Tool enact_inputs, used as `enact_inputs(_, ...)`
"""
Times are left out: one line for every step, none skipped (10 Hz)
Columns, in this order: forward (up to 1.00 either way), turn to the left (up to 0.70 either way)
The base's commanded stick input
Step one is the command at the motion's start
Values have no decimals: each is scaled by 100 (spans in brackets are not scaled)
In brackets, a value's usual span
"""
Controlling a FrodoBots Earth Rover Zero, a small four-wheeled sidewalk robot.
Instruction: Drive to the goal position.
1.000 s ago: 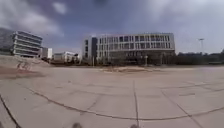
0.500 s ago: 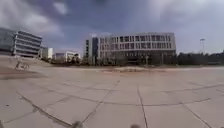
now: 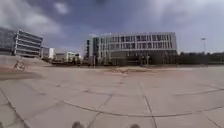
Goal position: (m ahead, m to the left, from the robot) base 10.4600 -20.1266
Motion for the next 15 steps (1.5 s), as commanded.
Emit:
enact_inputs(70, -36)
enact_inputs(70, -36)
enact_inputs(70, -36)
enact_inputs(70, -36)
enact_inputs(70, -25)
enact_inputs(70, -1)
enact_inputs(70, -1)
enact_inputs(70, -1)
enact_inputs(70, -1)
enact_inputs(70, -1)
enact_inputs(70, -1)
enact_inputs(70, -1)
enact_inputs(70, -1)
enact_inputs(70, -1)
enact_inputs(70, -1)
